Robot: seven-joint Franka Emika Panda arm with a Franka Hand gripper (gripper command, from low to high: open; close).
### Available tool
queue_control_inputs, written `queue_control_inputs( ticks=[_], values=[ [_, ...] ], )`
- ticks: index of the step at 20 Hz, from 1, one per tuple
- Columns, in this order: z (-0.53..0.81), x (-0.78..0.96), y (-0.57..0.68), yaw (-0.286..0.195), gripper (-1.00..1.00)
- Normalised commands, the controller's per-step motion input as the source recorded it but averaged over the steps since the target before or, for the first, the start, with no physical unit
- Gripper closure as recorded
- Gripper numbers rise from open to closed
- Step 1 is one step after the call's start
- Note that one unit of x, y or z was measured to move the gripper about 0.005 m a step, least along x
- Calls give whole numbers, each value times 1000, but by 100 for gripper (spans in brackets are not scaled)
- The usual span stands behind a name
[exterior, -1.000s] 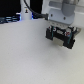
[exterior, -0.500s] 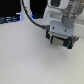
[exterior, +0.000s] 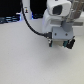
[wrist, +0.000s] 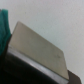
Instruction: Open the kcup holder, insert the kcup into the holder, and close the kcup holder
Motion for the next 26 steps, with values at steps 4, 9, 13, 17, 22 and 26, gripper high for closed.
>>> queue_control_inputs(
  ticks=[4,9,13,17,22,26],
  values=[
    [11,-431,432,119,-100],
    [31,-382,526,112,-100],
    [99,-459,545,100,-100],
    [147,-503,533,90,-100],
    [36,-711,530,63,-100],
    [-1,-882,510,37,-100]
  ],
)
